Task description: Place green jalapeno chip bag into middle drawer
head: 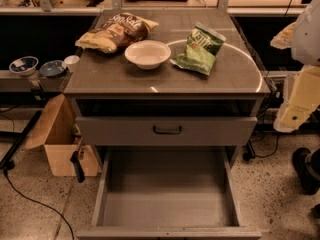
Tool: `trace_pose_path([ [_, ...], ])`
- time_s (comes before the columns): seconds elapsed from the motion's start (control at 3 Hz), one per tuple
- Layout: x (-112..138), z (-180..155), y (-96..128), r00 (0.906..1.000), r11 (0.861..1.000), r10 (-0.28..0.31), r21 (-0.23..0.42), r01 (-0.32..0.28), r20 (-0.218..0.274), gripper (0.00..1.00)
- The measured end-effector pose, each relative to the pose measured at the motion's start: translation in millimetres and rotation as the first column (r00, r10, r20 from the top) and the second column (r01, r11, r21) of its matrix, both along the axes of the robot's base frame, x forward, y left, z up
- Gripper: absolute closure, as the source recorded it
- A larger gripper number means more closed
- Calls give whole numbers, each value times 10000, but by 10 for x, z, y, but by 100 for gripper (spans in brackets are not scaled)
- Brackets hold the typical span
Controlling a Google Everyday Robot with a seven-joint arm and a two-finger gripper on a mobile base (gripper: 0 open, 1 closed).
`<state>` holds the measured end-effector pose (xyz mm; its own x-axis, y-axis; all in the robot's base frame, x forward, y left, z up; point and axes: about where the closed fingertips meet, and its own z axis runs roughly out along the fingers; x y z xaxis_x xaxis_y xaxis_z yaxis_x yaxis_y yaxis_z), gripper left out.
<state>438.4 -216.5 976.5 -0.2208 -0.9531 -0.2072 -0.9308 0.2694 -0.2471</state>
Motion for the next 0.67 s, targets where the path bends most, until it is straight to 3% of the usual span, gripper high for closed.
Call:
trace_pose_path([
  [0.33, 1, 0, 0, 10000, 10000, 1, 0, -1, 1, 0],
  [0.67, 252, -34, 10, 9997, 9998, 213, 31, -213, 110, 0],
])
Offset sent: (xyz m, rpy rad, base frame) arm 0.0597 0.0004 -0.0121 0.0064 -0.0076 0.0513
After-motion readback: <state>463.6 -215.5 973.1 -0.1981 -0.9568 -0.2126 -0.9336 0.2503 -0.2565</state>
